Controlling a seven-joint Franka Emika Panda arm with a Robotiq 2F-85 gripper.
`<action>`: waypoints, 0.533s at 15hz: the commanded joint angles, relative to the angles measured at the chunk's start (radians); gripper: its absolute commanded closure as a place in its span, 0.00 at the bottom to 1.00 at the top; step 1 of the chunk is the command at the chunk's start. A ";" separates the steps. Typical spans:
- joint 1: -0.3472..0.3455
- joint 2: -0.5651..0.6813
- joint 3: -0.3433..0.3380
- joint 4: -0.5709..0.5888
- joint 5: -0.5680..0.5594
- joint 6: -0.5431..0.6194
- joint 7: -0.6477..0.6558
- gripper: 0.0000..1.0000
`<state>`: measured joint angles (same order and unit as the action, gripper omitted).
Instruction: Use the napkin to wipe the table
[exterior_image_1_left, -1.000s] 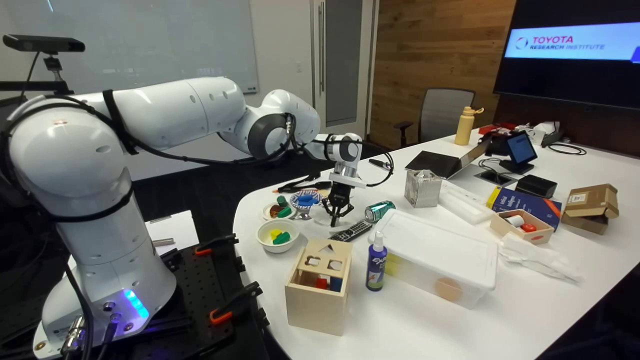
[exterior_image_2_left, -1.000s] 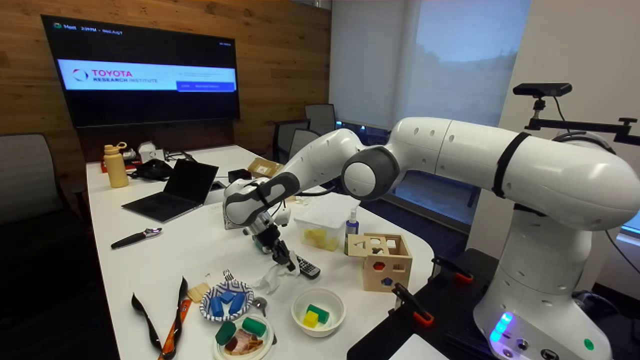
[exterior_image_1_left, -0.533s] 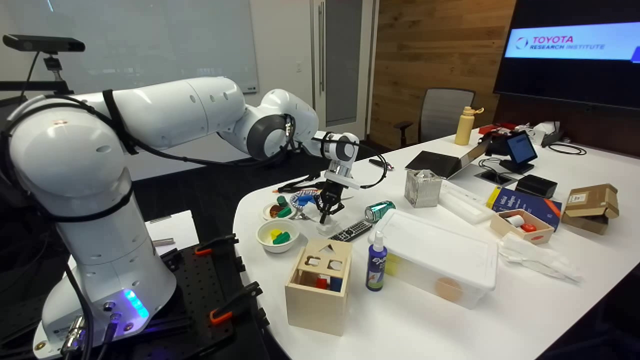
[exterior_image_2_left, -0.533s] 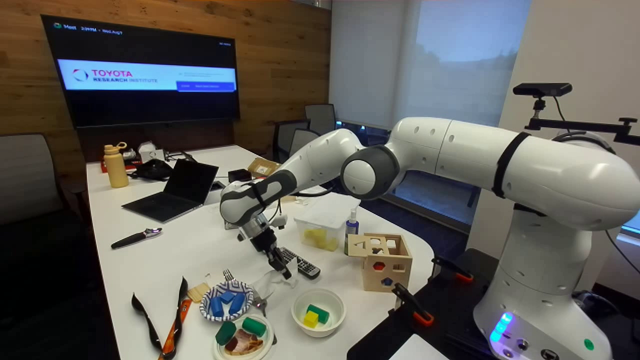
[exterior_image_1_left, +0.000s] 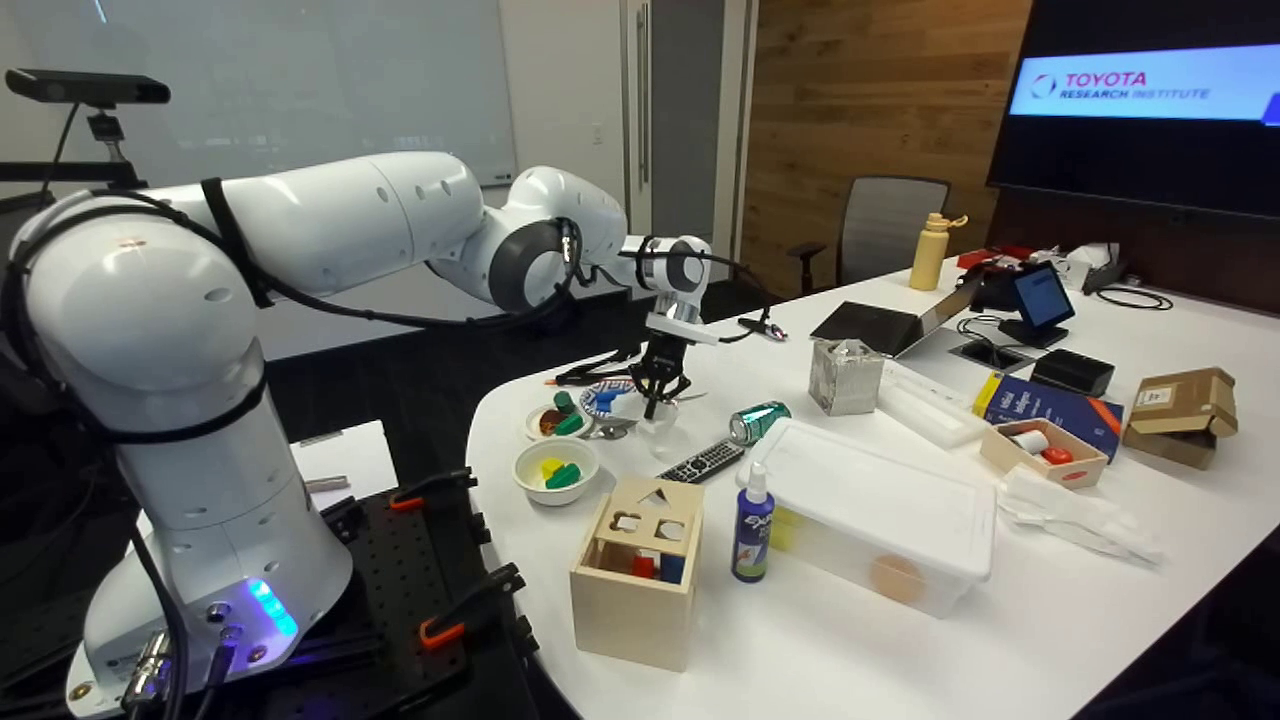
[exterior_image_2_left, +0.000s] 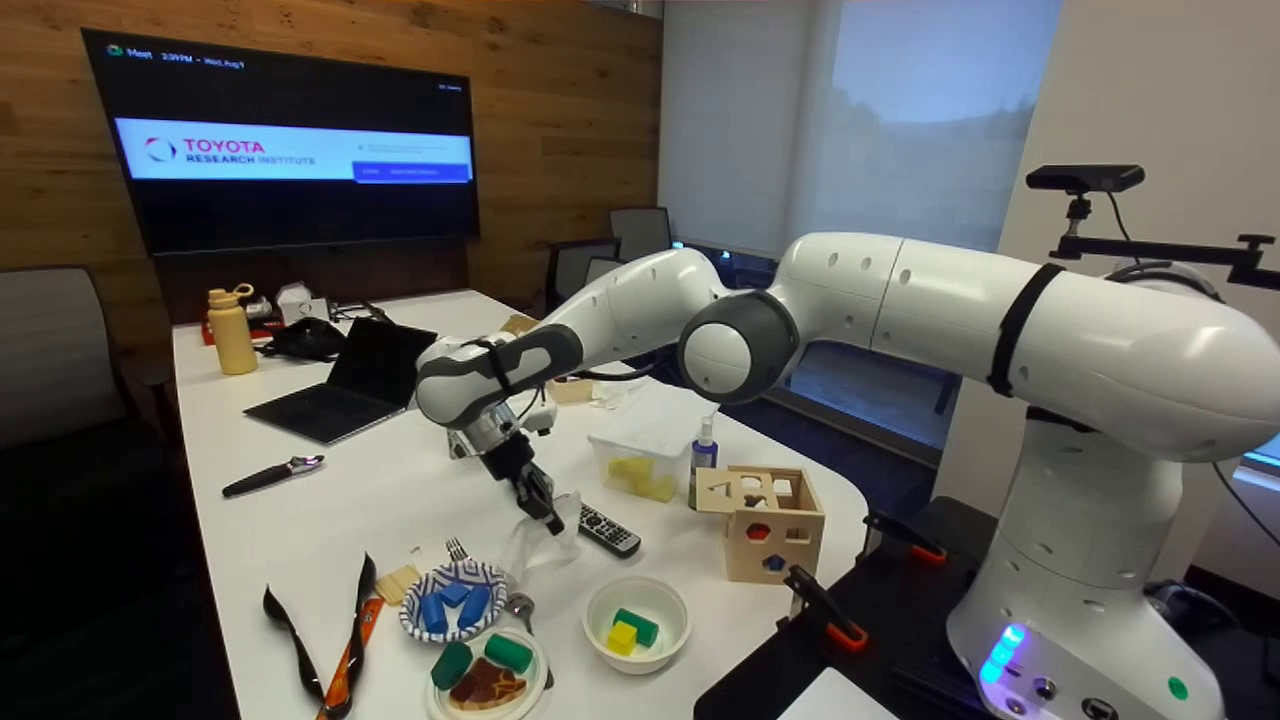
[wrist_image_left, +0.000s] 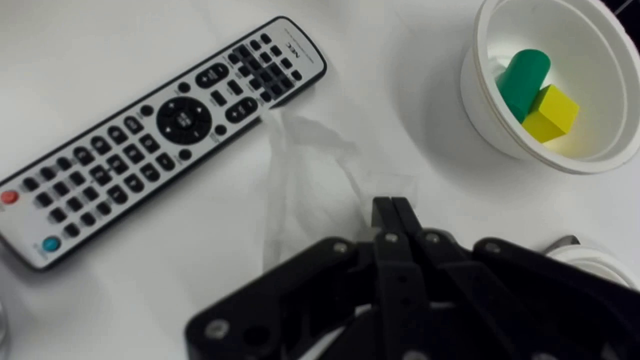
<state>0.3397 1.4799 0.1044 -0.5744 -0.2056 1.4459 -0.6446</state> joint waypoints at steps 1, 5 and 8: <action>0.061 -0.002 -0.010 0.100 -0.002 -0.031 -0.006 1.00; 0.124 -0.004 0.002 0.159 0.023 -0.039 -0.008 1.00; 0.156 -0.004 0.034 0.154 0.084 0.008 0.025 1.00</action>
<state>0.4728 1.4755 0.1195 -0.4337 -0.1698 1.4408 -0.6442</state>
